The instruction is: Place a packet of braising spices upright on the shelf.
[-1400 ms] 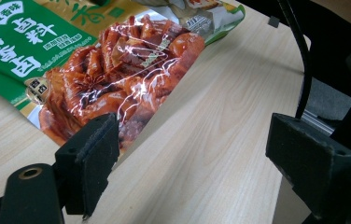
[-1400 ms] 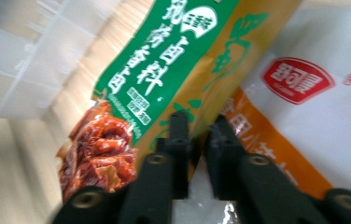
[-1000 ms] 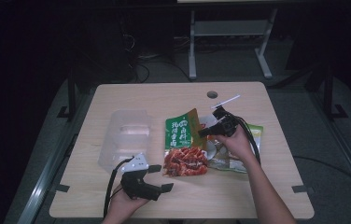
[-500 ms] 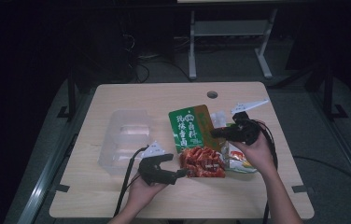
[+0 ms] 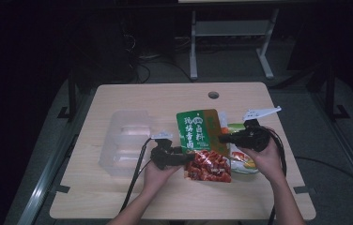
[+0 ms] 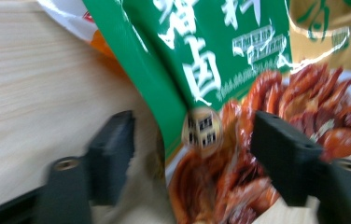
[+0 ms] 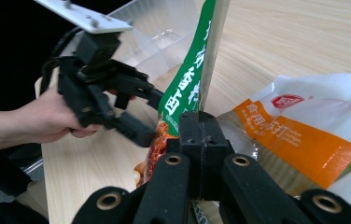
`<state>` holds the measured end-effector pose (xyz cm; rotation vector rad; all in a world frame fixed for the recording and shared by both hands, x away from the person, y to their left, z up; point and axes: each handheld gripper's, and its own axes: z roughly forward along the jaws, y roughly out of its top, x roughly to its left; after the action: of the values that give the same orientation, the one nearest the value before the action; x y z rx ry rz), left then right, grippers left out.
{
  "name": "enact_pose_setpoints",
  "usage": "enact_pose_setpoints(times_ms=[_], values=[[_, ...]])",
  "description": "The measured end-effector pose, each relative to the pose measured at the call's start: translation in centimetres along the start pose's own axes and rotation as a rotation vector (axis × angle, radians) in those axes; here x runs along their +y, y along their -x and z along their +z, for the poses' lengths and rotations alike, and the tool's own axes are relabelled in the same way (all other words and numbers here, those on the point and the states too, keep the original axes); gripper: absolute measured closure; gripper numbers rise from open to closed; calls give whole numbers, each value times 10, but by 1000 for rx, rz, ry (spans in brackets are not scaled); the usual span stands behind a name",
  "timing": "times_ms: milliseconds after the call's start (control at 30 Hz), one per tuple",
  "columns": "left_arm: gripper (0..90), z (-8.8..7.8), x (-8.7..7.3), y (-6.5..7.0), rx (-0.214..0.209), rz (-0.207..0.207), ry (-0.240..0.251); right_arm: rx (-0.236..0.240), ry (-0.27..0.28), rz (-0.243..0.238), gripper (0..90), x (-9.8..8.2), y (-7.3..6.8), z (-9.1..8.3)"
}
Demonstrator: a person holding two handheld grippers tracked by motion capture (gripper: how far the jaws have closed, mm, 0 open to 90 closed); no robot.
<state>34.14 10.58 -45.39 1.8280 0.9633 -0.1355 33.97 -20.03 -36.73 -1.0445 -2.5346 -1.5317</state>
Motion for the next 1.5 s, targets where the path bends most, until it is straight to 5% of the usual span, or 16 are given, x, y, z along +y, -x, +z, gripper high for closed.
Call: enact_pose_setpoints(times_ms=[200, 367, 733, 900, 1067, 1500], values=[[741, -4, 5, 1, -25, 12, 25, -1, -14, -1, 900, -2, -1, 3], [841, -9, 5, 4, -17, 39, 40, -16, -30, -3, 900, -3, 2, 3], [865, -21, 5, 18, 31, 125, 58, -37, -44, 37, 826, -10, 11, 3], [868, -23, 6, 26, 60, 191, 53, -1, -91, 25, 766, -9, 6, 17], [869, -25, 6, 26, 56, 197, 51, 24, -85, 9, 744, -9, 4, 22], [789, -35, 0, 30, 82, 227, 26, 41, -105, -16, 890, -7, -5, 28]])
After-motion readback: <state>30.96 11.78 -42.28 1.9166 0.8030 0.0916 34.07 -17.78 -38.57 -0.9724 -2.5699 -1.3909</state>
